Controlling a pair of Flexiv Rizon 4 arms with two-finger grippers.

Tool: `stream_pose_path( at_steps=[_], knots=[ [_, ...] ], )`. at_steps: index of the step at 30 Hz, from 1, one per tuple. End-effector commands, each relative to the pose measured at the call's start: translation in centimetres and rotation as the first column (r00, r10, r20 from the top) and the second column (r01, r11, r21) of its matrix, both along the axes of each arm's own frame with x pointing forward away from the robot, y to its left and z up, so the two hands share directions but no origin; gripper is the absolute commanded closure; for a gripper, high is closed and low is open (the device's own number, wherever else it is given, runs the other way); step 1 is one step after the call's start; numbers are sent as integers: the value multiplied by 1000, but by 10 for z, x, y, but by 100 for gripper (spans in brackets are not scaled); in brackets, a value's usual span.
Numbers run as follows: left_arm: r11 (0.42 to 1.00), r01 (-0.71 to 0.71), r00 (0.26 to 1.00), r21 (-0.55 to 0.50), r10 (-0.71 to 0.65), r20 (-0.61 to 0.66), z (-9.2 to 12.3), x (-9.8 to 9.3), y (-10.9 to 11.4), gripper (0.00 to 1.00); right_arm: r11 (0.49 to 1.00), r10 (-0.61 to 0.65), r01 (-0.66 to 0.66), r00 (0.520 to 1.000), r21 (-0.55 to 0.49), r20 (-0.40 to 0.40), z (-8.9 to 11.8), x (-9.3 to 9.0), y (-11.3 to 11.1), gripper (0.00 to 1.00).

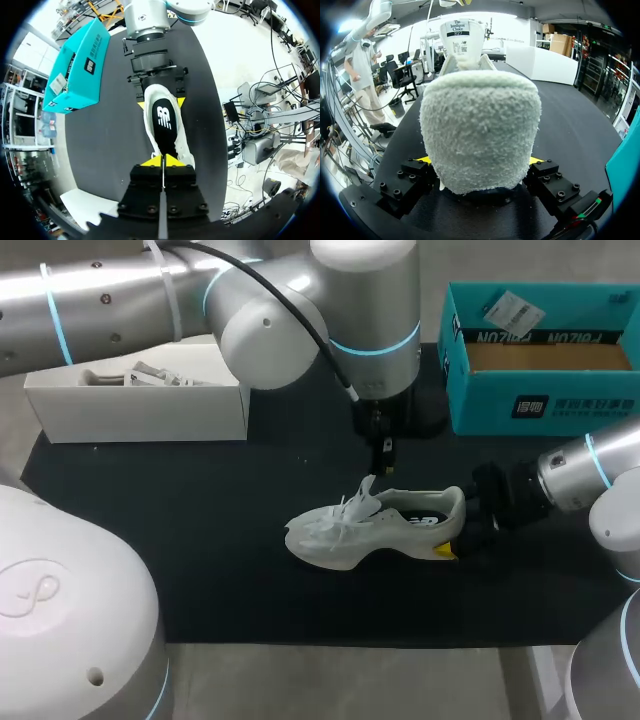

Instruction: Take the shoe out of the shoebox, open the shoe tongue, remove and reinsert the insole, then place the shoe into the shoebox

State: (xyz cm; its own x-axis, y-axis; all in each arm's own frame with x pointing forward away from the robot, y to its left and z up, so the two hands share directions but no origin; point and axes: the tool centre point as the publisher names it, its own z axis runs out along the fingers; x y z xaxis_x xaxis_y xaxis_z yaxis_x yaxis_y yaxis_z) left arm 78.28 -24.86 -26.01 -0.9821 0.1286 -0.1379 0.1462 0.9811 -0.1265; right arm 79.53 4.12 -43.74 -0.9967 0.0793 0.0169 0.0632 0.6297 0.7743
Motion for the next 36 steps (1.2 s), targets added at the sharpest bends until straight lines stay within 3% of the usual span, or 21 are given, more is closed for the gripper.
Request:
stream_pose_path(
  at_steps=[1,10,16,25,31,36],
  knots=[
    [1000,-8,1000,-10,8,-9,-24,1,-20,100,1000,-2,2,1000,-2,1,-4,1,2,100],
    [999,-17,999,-28,16,-34,-54,-2,-55,100,1000,-2,2,1000,-2,1,-4,1,2,100],
    [1000,-26,999,-7,26,-33,-79,-4,-65,100,1000,-2,2,1000,-2,1,-4,1,2,100],
    [997,-75,996,32,76,-48,-115,4,-60,100,1000,-2,2,1000,-2,1,-4,1,2,100],
    [992,-108,992,57,112,-56,-125,11,-47,100,1000,-2,2,1000,-2,1,-4,1,2,100],
    [993,-89,992,80,96,-82,-125,7,-36,100,1000,-2,2,1000,-2,1,-4,1,2,100]
  ],
)
